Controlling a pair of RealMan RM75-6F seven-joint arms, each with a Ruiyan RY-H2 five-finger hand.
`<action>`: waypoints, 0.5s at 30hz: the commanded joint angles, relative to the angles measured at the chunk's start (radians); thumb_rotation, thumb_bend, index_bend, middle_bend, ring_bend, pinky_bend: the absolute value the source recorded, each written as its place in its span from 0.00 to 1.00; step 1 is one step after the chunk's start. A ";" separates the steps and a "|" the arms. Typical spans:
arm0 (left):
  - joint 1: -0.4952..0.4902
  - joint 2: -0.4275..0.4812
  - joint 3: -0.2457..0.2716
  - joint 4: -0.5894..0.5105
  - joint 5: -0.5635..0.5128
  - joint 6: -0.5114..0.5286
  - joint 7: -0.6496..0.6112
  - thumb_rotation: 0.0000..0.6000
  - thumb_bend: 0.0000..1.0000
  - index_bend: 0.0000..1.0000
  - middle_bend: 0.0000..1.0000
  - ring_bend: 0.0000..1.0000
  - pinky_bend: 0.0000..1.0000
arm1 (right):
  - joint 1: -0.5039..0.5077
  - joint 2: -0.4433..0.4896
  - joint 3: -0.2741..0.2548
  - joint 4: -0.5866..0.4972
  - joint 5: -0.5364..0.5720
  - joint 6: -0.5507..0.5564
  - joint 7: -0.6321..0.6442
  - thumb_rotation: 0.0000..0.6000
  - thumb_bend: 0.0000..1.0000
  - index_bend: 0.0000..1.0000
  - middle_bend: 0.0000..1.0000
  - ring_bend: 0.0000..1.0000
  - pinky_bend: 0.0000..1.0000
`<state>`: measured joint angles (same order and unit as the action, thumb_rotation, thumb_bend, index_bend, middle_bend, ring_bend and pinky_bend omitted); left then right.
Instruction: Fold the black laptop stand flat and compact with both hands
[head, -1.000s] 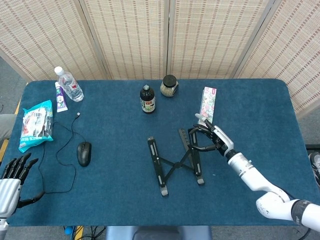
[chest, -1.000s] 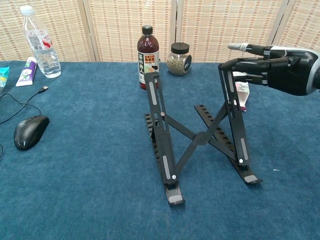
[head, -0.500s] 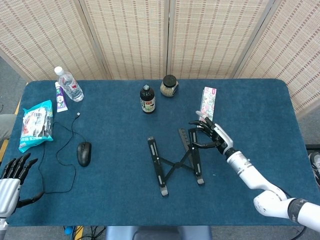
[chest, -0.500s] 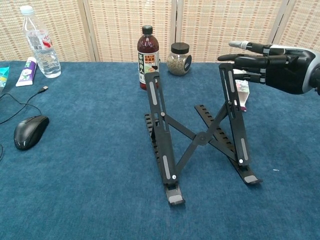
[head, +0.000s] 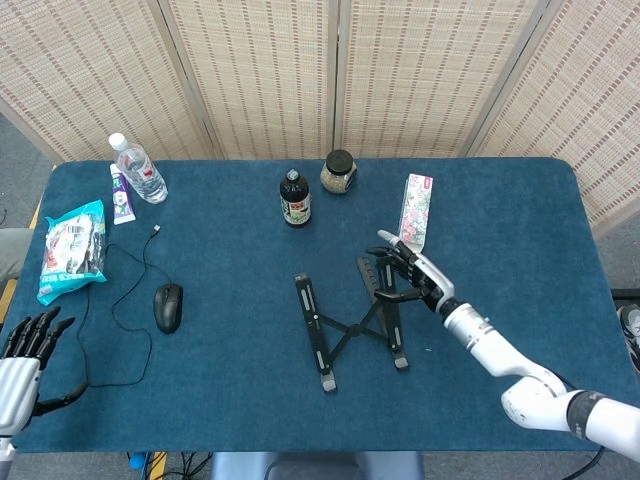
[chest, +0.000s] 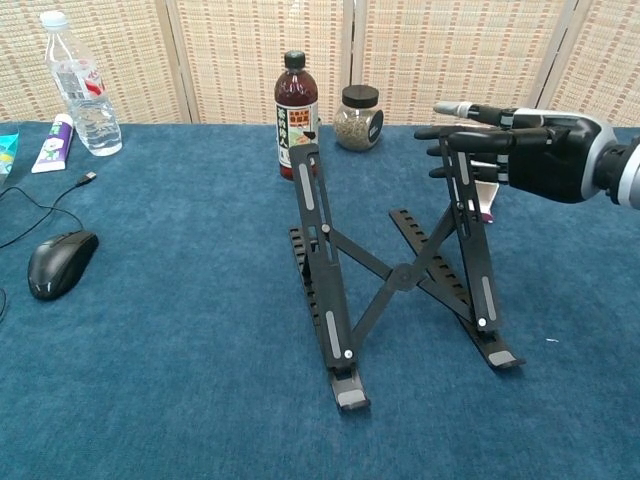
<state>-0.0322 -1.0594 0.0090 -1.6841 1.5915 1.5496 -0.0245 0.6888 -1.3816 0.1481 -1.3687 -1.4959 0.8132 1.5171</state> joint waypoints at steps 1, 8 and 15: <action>0.001 0.000 0.000 0.000 -0.001 0.000 0.000 1.00 0.12 0.11 0.02 0.00 0.01 | 0.009 0.004 -0.017 0.002 -0.033 0.009 0.035 1.00 0.00 0.00 0.21 0.10 0.17; 0.006 0.001 0.002 -0.001 0.000 0.007 0.000 1.00 0.12 0.11 0.02 0.00 0.01 | -0.002 0.043 -0.080 -0.013 -0.140 0.107 0.118 1.00 0.00 0.00 0.22 0.10 0.17; 0.003 0.002 0.003 -0.006 0.006 0.004 0.004 1.00 0.12 0.11 0.02 0.00 0.01 | -0.034 0.115 -0.168 -0.048 -0.262 0.264 0.184 1.00 0.00 0.00 0.23 0.13 0.18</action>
<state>-0.0287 -1.0576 0.0121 -1.6900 1.5975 1.5537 -0.0207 0.6684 -1.2949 0.0125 -1.4010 -1.7190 1.0333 1.6793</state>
